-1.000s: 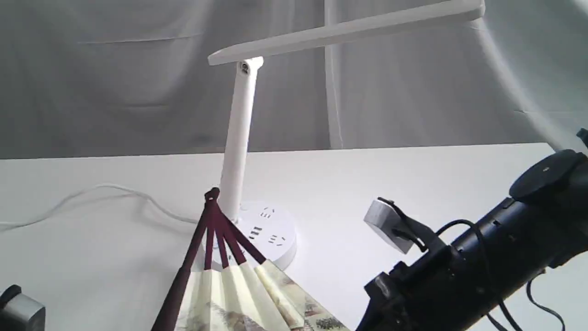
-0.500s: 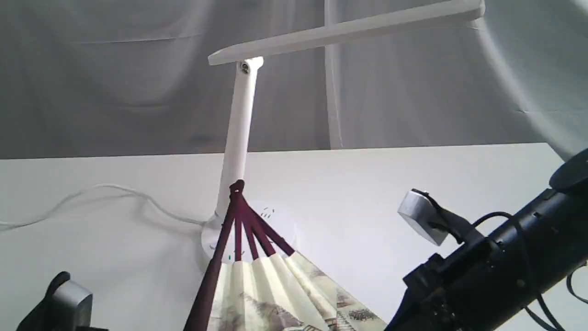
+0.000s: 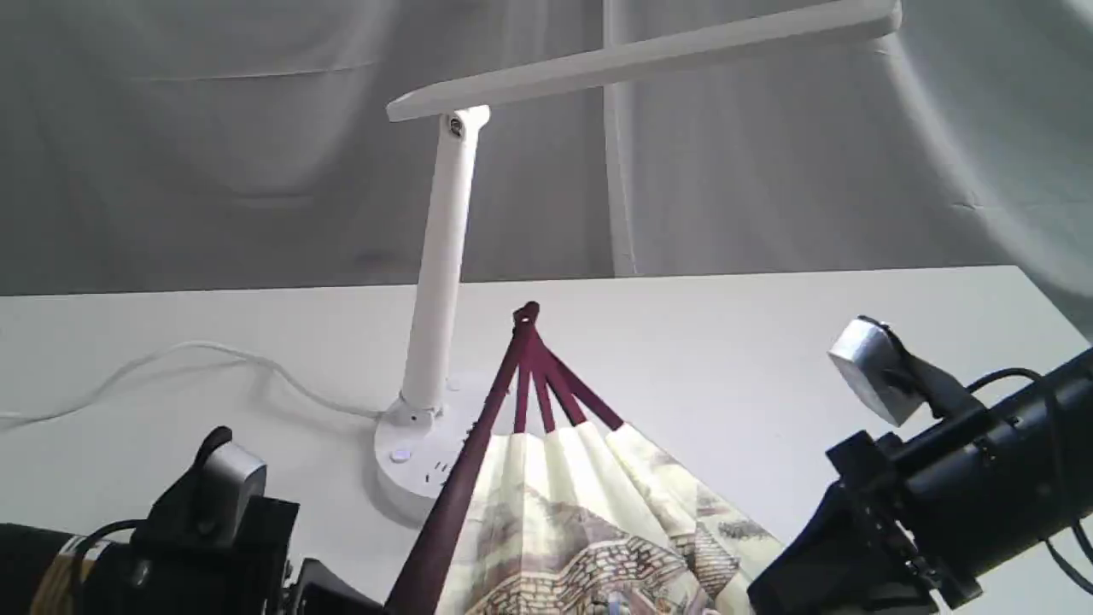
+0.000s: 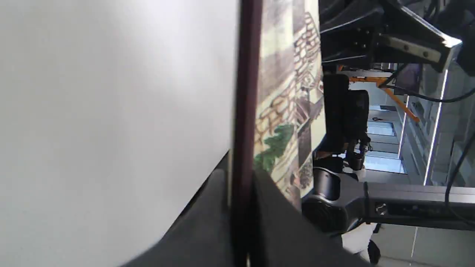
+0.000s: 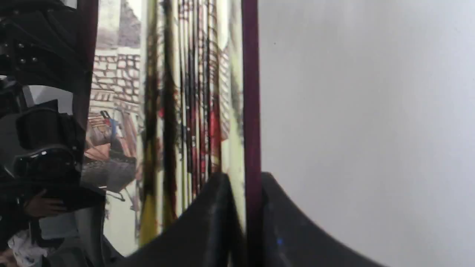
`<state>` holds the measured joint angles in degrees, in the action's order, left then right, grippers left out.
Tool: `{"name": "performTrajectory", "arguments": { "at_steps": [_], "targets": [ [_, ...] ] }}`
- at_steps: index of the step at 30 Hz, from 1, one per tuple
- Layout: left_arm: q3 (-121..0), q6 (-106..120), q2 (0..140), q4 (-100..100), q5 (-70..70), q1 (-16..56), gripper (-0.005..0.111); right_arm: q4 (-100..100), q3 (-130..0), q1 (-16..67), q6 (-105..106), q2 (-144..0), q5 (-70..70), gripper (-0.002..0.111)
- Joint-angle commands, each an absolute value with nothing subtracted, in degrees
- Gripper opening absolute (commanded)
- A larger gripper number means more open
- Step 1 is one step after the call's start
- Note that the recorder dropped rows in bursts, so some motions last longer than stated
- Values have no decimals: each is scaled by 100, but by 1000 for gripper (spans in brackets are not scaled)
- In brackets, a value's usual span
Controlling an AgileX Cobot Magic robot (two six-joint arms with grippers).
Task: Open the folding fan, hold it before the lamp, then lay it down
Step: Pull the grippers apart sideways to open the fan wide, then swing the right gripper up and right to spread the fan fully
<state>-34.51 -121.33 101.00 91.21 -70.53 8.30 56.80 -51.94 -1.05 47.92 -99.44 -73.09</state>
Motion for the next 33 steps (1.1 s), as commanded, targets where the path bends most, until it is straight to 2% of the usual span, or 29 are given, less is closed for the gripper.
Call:
{"name": "performTrajectory", "arguments": {
  "at_steps": [1,16,24,33],
  "targets": [
    [-3757,-12252,10398,8892,-6996,858,0,5904,-5179,-303,4998,-9891,-6996,0],
    [-4934,-12252,10832,8576,-6996,858,0,7216,-5179,-336,6045,-10471,-6636,0],
    [-4966,-12252,10832,8469,-6996,848,0,7572,-5179,-336,6424,-10579,-6507,0],
    [-4966,-12252,10818,8851,-6996,215,0,7228,-5179,-345,6444,-10579,-6507,0]
  ]
}}
